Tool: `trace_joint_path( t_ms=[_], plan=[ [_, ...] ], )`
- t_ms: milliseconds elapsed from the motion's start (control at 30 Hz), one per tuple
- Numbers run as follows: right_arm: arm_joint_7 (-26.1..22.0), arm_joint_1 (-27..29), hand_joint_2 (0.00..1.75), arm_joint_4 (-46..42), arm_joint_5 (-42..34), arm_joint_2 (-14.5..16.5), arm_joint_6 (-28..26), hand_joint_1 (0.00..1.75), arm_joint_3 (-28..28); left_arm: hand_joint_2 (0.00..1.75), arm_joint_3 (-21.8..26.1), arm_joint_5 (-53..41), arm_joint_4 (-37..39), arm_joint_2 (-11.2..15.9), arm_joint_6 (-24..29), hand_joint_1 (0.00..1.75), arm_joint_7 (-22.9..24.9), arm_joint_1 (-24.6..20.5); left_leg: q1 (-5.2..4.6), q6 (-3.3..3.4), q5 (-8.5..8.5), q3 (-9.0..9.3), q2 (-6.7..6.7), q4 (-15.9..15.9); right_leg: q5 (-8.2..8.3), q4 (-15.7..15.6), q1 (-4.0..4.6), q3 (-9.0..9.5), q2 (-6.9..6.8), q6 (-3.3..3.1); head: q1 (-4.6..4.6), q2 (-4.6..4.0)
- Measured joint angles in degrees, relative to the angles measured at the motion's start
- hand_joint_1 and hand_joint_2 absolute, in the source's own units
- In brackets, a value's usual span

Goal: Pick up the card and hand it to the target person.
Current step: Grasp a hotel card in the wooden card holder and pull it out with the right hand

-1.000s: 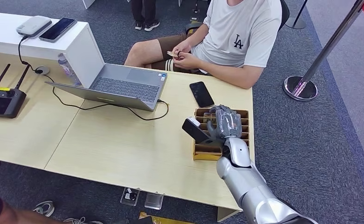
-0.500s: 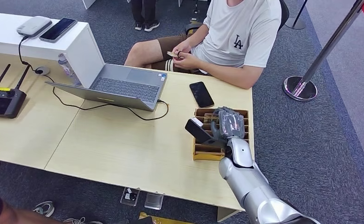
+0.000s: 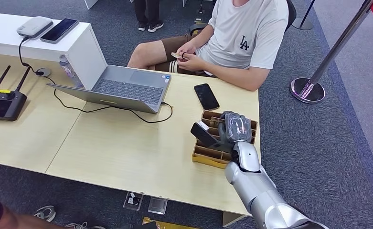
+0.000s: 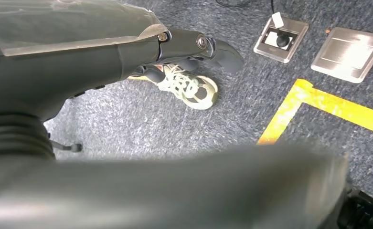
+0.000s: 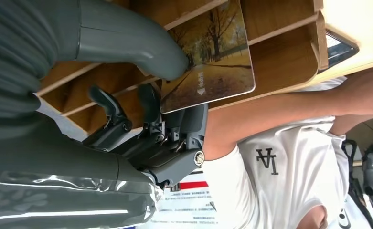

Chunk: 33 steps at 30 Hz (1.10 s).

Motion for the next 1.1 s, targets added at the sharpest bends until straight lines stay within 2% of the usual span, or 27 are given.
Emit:
trace_joint_path(
  t_ms=[367, 567, 733, 933, 1100],
  plan=[
    [-1.24, 0.78, 1.75, 0.04, -0.74, -0.26, -2.23, 1.75, -0.05, 1.75, -0.09, -0.12, 0.0, -0.15, 1.58, 0.0, -1.49, 0.05, 0.0, -0.01, 0.02, 0.0, 0.0, 0.0, 0.0, 0.0, 0.0, 0.01, 0.0, 0.0, 0.01, 0.0],
    [-4.27, 1.02, 1.75, 0.04, -2.6, -0.33, -2.66, 1.75, -0.98, 1.75, -0.06, 0.57, 0.0, -0.17, 2.88, 0.0, -2.3, -0.04, 0.0, -0.01, 0.02, 0.0, 0.0, 0.0, 0.0, 0.0, 0.0, 0.0, 0.0, 0.0, 0.0, 0.0],
    [-10.02, 1.02, 1.75, -0.32, -7.0, -0.08, -3.58, 1.75, -2.72, 1.75, 0.03, 1.07, 0.0, -0.15, 2.9, 0.0, -2.37, -0.05, 0.0, -0.01, 0.02, -0.03, 0.01, 0.0, 0.0, 0.02, 0.0, -0.01, 0.0, 0.0, 0.0, 0.0],
    [-21.62, -0.01, 1.75, -4.54, -18.09, 1.87, -3.34, 1.75, -6.82, 1.75, 0.05, 0.95, 0.0, -0.14, 2.66, 0.0, -2.26, -0.01, 0.0, -0.02, 0.03, -0.1, 0.0, 0.0, 0.02, 0.08, 0.0, -0.09, 0.0, -0.02, -0.02, 0.0],
    [-25.63, -0.24, 1.75, -11.66, -24.79, 3.22, -0.16, 1.75, -7.28, 1.75, 0.01, 0.56, 0.0, -0.15, 2.32, 0.0, -2.09, 0.0, 0.0, -0.02, 0.03, -0.13, 0.0, 0.0, 0.01, 0.09, 0.0, -0.11, 0.01, -0.02, -0.02, 0.0]
  ],
)
